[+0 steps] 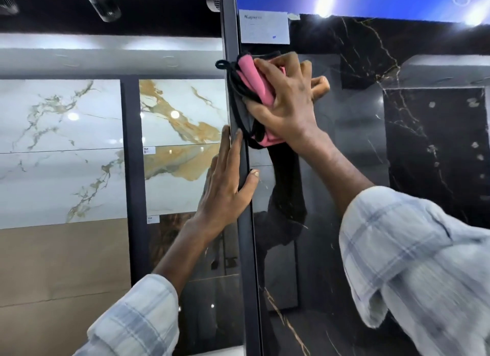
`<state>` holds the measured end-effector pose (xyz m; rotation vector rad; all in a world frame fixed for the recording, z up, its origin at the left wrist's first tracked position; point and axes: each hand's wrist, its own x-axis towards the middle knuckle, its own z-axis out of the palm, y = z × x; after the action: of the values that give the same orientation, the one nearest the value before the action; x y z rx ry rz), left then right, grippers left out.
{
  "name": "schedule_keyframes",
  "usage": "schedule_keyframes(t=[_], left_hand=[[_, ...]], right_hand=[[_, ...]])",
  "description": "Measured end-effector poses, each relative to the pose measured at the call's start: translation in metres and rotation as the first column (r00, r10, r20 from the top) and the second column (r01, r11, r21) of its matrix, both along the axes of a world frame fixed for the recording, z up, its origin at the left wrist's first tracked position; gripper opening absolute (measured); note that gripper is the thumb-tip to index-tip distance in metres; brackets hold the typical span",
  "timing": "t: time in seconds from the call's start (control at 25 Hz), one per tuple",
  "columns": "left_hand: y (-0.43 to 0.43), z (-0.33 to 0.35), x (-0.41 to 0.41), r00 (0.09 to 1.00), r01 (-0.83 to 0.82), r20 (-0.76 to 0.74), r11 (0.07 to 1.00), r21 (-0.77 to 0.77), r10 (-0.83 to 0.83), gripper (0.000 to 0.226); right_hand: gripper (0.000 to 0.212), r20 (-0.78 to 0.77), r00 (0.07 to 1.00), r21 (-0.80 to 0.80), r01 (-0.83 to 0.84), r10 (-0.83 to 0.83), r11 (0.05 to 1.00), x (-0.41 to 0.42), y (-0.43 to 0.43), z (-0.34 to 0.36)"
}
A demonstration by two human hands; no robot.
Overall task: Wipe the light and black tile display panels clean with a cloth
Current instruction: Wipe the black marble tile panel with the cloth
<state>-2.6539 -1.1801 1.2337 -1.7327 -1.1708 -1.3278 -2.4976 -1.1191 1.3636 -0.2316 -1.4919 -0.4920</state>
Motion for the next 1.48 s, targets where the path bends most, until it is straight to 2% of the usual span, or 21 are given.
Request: schedule_keyframes(t=[0.16,0.32,0.4,0.44,0.48,0.6,0.64,0.68,0.8,0.88,1.12,1.28,1.4,1.48], left_hand=[[0.003,0.018,0.006,0.998,0.029,0.056,0.999,-0.034,-0.027,0.077],[0.006,0.019,0.005,0.996,0.079,0.050,0.994,-0.071,-0.076,0.079],[0.007,0.019,0.007,0.994,0.092,0.060,0.994,-0.058,-0.088,0.079],[0.007,0.018,0.008,0.993,0.101,0.069,0.994,-0.042,-0.098,0.078],[0.009,0.017,0.010,0.991,0.111,0.083,0.993,-0.028,-0.109,0.078],[0.011,0.015,0.011,0.986,0.121,0.112,0.993,0.002,-0.120,0.078],[0.010,0.015,0.010,0.988,0.117,0.106,0.993,0.002,-0.116,0.079],[0.010,0.014,0.009,0.990,0.109,0.094,0.994,-0.006,-0.108,0.080],[0.008,0.011,0.006,0.993,0.097,0.066,0.995,-0.029,-0.094,0.083],[0.009,0.010,0.007,0.993,0.100,0.065,0.995,-0.022,-0.098,0.083],[0.009,0.026,0.005,0.995,0.076,0.071,0.997,-0.031,-0.073,0.083],[0.010,0.018,0.007,0.991,0.098,0.091,0.995,-0.036,-0.094,0.080],[0.009,0.008,0.002,0.993,0.091,0.082,0.995,-0.038,-0.088,0.077],[0.007,0.001,0.000,0.991,0.106,0.090,0.993,-0.048,-0.101,0.074]], right_hand=[[0.064,0.027,0.999,-0.005,0.027,-0.026,1.000,0.013,0.013,0.017],[0.063,-0.231,0.972,-0.163,-0.090,0.051,0.983,0.069,0.056,0.026],[0.065,-0.275,0.961,-0.260,-0.082,0.008,0.962,0.071,0.055,0.024],[0.067,-0.246,0.969,-0.265,-0.040,-0.027,0.963,0.062,0.046,0.019],[0.070,-0.179,0.982,-0.223,0.022,-0.063,0.974,0.048,0.034,0.011],[0.067,0.131,0.977,0.116,0.154,-0.168,0.981,0.022,0.016,-0.007],[0.065,0.161,0.966,0.188,0.173,-0.205,0.967,0.028,0.019,-0.002],[0.063,0.141,0.966,0.190,0.187,-0.215,0.964,0.040,0.025,0.006],[0.063,-0.070,0.987,-0.060,0.141,-0.145,0.988,0.077,0.053,0.021],[0.065,-0.100,0.985,-0.133,0.126,-0.139,0.983,0.084,0.061,0.030],[0.071,-0.133,0.988,-0.189,0.053,-0.079,0.981,0.067,0.046,0.086],[0.060,-0.147,0.988,-0.112,0.022,-0.038,0.993,0.071,0.057,0.038],[0.064,-0.252,0.967,-0.212,-0.008,-0.047,0.977,0.072,0.058,0.008],[0.069,-0.199,0.975,-0.208,0.056,-0.098,0.976,0.054,0.043,0.002]])
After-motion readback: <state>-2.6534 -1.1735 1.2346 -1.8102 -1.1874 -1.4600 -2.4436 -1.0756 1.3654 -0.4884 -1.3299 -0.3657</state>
